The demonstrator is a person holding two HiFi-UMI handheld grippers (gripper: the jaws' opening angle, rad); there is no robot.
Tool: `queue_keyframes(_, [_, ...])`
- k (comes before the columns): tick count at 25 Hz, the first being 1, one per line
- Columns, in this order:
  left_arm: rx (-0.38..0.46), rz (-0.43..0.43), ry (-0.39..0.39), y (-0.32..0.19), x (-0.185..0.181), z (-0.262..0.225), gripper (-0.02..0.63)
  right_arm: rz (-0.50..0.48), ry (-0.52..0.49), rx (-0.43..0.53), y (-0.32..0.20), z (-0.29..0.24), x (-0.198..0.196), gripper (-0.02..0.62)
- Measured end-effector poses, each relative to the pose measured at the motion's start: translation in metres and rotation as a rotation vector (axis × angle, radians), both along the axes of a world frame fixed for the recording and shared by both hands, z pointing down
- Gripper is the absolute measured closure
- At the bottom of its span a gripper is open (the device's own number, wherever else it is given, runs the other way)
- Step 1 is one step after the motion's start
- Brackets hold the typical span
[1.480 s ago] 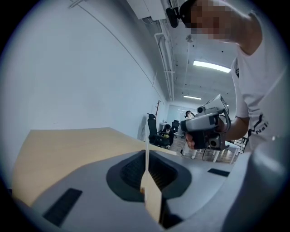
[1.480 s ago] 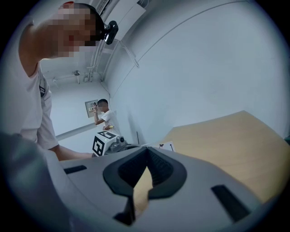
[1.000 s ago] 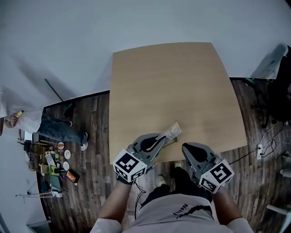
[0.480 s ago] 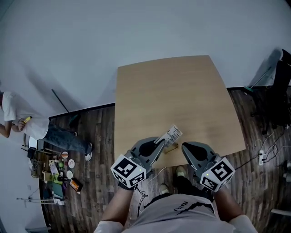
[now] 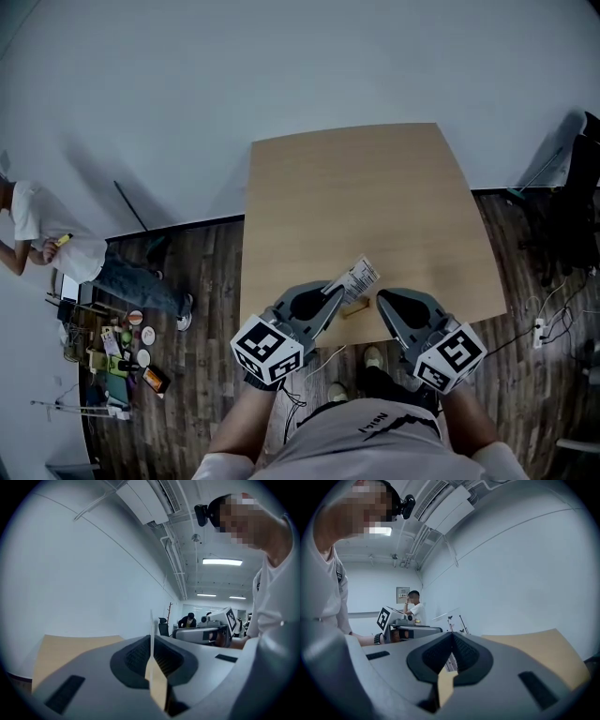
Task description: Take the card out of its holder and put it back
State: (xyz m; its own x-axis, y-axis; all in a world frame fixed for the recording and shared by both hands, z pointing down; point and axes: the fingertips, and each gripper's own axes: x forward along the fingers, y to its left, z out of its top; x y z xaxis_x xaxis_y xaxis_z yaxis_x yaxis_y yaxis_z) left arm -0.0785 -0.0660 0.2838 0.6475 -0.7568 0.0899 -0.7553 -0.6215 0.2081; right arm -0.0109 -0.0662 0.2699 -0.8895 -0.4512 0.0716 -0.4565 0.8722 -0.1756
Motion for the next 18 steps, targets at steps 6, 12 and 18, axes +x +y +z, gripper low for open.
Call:
queue_keyframes(6, [-0.01,0.006,-0.01,0.003,0.001,0.002,0.58,0.008,0.008,-0.001,0.004,-0.002,0.005,0.581])
queue_keyframes(12, [-0.023,0.04,-0.064,-0.01,-0.001,0.029,0.58,0.033,0.014,-0.014,-0.007,0.008,0.01,0.581])
queue_keyframes(18, [-0.057,0.119,-0.112,-0.013,0.007,0.079,0.58,0.05,0.023,-0.055,-0.008,0.033,0.016,0.581])
